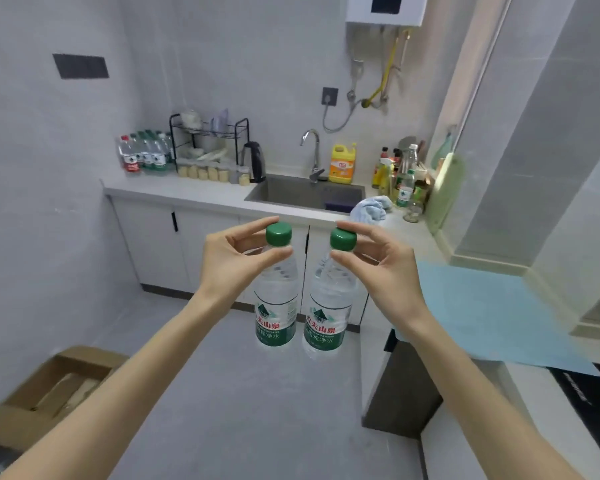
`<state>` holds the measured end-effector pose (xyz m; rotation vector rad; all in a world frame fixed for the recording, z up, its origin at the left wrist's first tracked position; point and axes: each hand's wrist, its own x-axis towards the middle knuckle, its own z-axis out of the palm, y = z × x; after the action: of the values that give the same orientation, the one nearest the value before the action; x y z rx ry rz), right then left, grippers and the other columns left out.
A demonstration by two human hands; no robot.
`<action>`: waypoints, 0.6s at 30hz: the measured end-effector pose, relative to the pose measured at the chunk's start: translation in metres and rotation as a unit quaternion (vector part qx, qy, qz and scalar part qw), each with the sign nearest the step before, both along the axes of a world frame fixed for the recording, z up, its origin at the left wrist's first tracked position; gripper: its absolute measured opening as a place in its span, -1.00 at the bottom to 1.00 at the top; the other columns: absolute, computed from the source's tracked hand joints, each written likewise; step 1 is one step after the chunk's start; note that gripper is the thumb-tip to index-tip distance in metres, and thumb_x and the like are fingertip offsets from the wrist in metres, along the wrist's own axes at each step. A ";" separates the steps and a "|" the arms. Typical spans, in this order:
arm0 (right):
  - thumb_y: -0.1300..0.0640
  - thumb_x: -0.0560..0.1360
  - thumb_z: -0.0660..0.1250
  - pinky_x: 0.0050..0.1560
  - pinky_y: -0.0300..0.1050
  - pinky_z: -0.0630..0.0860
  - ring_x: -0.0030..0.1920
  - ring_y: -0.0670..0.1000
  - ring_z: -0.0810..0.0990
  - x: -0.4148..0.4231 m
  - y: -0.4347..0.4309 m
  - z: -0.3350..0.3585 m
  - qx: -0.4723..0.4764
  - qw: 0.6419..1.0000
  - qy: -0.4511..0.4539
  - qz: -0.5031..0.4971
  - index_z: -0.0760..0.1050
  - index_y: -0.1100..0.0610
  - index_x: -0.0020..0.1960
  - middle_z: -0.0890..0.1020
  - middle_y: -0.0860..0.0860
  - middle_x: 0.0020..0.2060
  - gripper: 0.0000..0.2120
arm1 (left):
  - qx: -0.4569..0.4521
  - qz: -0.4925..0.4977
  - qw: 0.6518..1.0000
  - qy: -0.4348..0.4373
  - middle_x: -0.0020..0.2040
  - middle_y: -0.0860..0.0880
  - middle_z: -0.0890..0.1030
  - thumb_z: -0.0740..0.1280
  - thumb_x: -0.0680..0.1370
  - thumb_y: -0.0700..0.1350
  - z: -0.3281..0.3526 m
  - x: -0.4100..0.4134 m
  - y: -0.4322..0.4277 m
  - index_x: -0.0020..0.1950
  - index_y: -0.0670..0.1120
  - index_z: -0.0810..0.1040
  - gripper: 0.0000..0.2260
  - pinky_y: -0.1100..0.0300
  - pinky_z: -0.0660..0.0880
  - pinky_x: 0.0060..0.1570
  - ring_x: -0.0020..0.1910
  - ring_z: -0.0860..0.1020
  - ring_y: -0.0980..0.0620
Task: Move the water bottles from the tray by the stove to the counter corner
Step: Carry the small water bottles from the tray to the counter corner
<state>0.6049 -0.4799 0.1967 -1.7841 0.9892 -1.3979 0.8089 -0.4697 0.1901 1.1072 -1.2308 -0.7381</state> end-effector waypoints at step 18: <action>0.27 0.41 0.48 0.18 -0.06 0.56 0.03 -0.10 0.66 0.214 -0.274 0.009 0.003 0.972 0.006 0.234 0.58 0.06 0.17 0.70 -0.03 -0.01 -0.65 | -0.011 0.243 0.970 0.003 -0.03 0.01 0.71 0.57 0.29 -0.25 0.007 0.194 -0.188 0.11 0.00 0.65 -0.58 0.03 0.54 0.19 0.03 0.66 0.08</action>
<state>0.8188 -0.7540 0.2056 -1.8680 0.5236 -1.0840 1.0027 -0.6577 0.1970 1.3195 -0.9058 -0.3511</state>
